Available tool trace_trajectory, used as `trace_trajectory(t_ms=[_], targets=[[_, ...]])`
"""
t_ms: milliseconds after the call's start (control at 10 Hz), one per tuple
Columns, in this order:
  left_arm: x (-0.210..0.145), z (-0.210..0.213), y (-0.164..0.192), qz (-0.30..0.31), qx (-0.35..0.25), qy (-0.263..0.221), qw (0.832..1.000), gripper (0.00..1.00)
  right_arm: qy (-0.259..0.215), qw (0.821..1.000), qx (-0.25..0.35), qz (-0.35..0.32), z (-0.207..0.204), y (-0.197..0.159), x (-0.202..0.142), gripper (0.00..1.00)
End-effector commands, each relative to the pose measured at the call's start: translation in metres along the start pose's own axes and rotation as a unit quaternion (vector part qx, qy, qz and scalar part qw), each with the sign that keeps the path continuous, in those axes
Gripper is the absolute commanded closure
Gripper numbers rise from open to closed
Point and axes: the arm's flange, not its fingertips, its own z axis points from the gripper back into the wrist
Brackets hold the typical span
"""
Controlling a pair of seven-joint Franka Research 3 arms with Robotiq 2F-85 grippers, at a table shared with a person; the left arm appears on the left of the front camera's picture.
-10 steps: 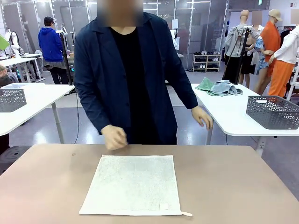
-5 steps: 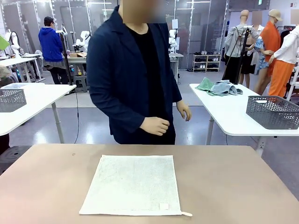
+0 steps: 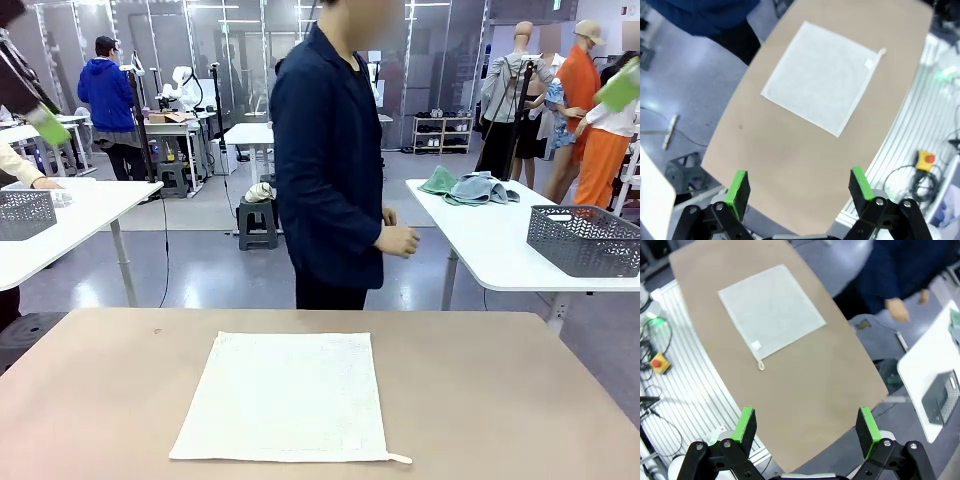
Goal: Fold the towels and place them in the basket.
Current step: When a person lays out a Towel with hook on the table, fold it in half twice.
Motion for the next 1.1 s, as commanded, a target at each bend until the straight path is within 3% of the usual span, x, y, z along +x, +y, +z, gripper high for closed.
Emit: trace_trajectory(t_ms=[0, 300, 700, 1000], targets=[[0.008, -0.01, 0.001, -0.054, -0.009, 0.033, 0.998, 0.0, 0.02, 0.997, 0.048, 0.062, -0.028, 0.004, 0.02, 0.0], [0.011, -0.064, -0.026, -0.117, -0.054, 0.07, 0.989, 0.0, 0.055, 0.983, 0.122, 0.127, -0.098, 0.038, 0.038, 0.0], [-0.004, -0.139, -0.072, -0.191, -0.092, 0.108, 0.971, 0.0, 0.109, 0.963, 0.179, 0.172, -0.184, 0.07, 0.031, 0.0], [-0.028, -0.164, -0.084, -0.227, -0.12, 0.111, 0.96, 0.0, 0.145, 0.947, 0.21, 0.194, -0.224, 0.082, 0.02, 0.0]])
